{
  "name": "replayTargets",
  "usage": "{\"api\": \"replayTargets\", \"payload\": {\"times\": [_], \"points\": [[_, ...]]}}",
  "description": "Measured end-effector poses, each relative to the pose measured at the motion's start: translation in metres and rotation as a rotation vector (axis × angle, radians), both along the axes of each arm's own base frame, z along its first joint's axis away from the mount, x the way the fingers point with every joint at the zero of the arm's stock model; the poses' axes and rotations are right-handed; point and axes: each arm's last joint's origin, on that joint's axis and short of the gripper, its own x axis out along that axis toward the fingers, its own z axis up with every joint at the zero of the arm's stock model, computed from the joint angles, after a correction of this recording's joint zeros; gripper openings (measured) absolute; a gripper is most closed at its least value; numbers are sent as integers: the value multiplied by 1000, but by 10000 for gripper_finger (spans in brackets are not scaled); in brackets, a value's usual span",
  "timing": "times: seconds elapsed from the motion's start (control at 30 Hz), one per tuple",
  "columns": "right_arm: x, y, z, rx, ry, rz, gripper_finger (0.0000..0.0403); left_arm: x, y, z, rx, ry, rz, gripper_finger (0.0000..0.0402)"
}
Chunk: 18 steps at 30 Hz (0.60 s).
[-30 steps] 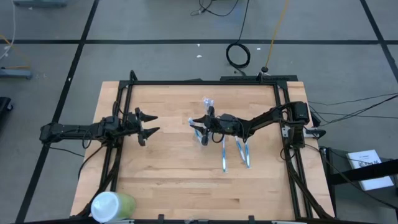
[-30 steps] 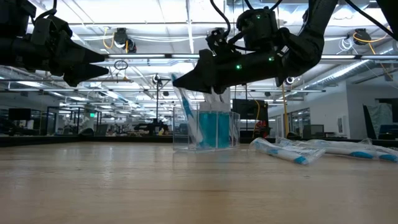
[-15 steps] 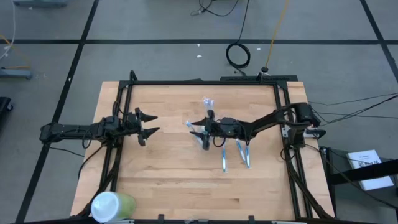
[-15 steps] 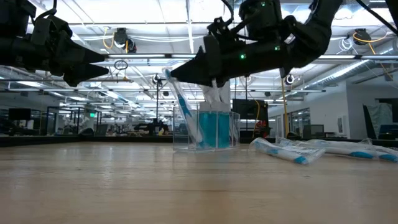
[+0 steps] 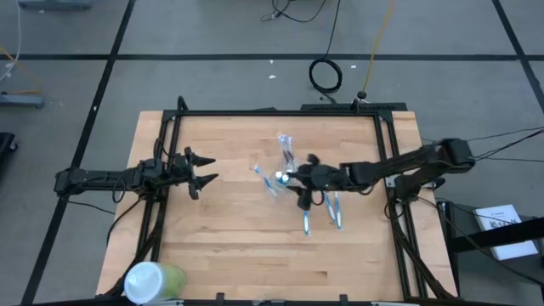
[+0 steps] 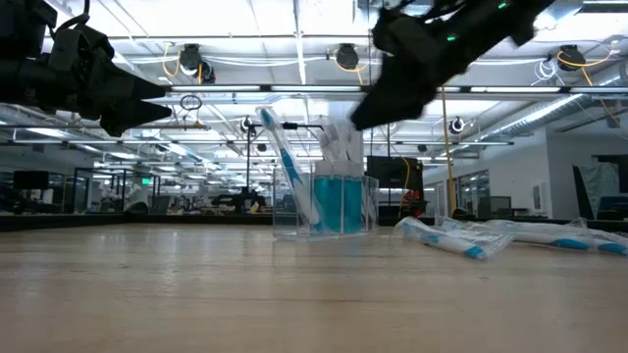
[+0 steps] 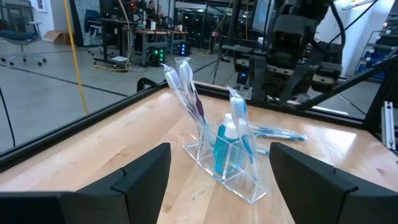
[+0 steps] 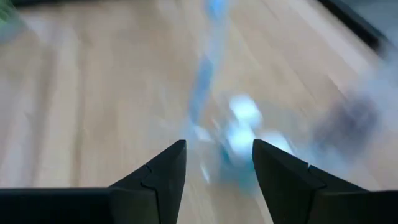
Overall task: Pick & Place toothbrushing station
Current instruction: Put the blue toothbrush into the transparent organizer
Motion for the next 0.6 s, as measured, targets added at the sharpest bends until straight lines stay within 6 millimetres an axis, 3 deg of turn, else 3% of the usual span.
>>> {"api": "replayTargets", "payload": {"times": [0.3,0.6], "points": [[-68,14,5,154,271,-445,175,0,0,0,0,0,0,283],[-91,9,-27,290,448,-730,172,0,0,0,0,0,0,283]]}}
